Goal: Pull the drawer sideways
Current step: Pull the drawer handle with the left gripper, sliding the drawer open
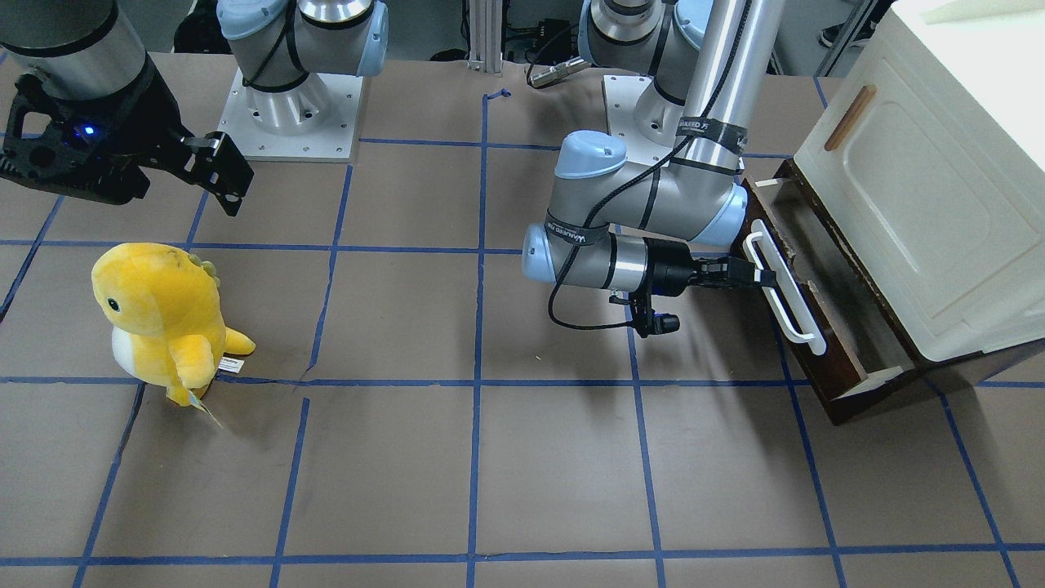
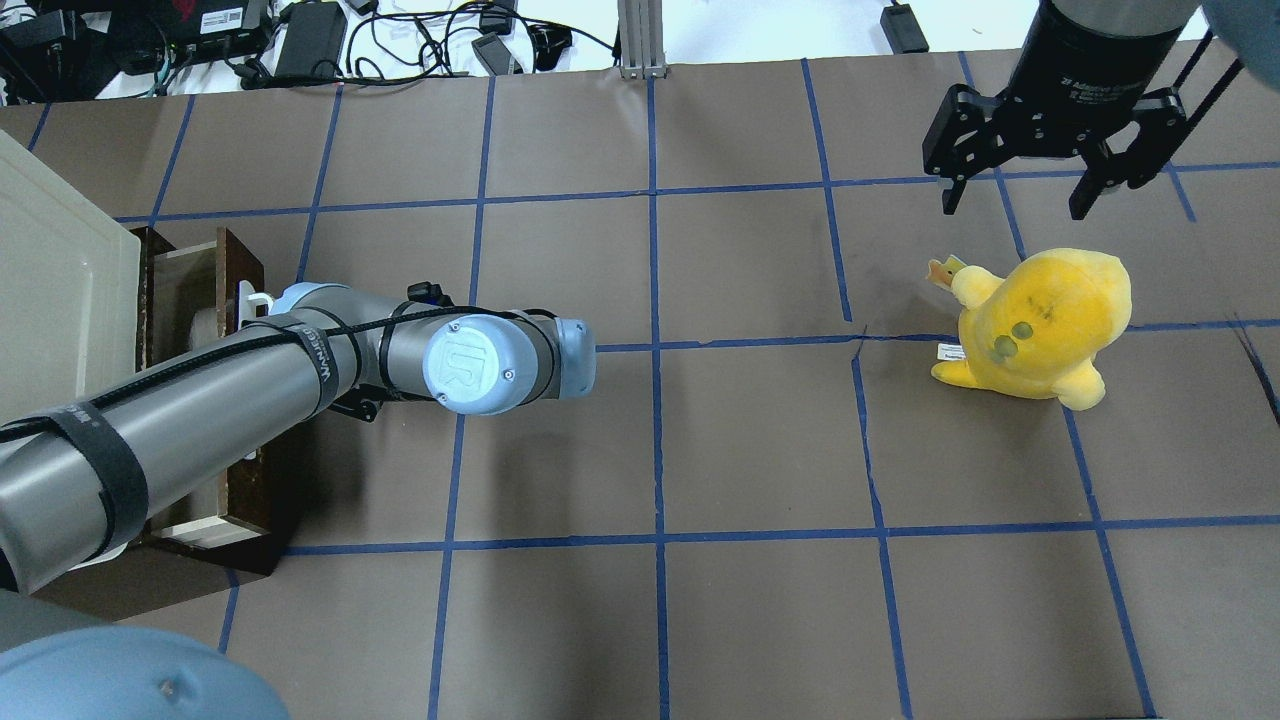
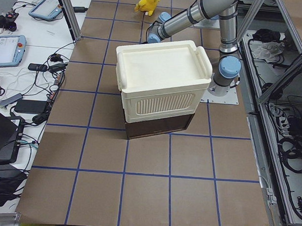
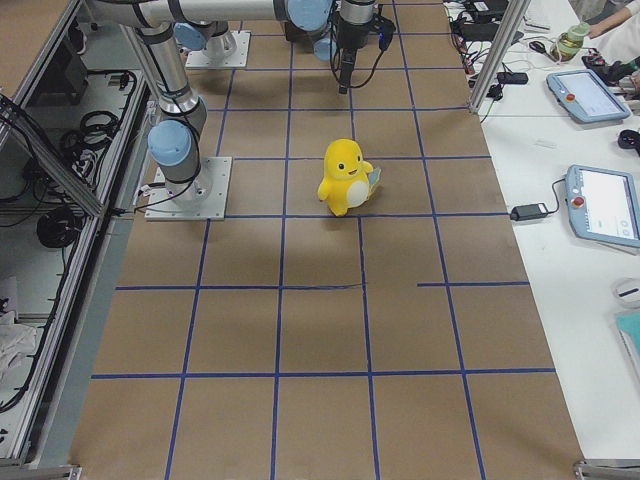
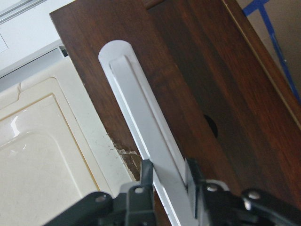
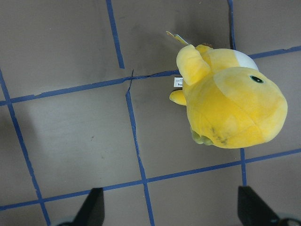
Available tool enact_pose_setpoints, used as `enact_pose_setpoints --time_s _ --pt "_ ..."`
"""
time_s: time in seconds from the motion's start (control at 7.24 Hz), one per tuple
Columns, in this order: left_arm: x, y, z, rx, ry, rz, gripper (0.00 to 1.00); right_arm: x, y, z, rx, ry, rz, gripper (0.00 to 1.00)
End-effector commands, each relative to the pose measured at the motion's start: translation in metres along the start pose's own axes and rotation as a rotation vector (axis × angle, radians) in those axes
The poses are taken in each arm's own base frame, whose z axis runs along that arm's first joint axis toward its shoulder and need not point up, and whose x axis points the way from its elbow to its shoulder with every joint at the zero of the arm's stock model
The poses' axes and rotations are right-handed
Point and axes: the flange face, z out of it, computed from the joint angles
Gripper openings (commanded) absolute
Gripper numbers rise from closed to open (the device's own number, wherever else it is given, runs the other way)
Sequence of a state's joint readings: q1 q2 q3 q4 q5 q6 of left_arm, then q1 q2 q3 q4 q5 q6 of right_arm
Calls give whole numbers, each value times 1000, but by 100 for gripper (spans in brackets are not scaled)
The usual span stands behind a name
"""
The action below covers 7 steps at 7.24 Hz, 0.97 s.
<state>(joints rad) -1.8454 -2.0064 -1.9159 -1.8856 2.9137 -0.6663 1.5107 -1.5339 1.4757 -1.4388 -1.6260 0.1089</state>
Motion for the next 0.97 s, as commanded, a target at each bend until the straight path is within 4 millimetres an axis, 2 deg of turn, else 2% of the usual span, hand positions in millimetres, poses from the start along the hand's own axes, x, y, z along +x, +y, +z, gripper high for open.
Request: enact_pose_setpoints --time_s 0.0,0.83 --pt "1 1 -5 11 -7 3 31 0 0 0 0 0 0 100" --pt "2 2 -10 22 -12 10 32 0 0 0 0 0 0 100"
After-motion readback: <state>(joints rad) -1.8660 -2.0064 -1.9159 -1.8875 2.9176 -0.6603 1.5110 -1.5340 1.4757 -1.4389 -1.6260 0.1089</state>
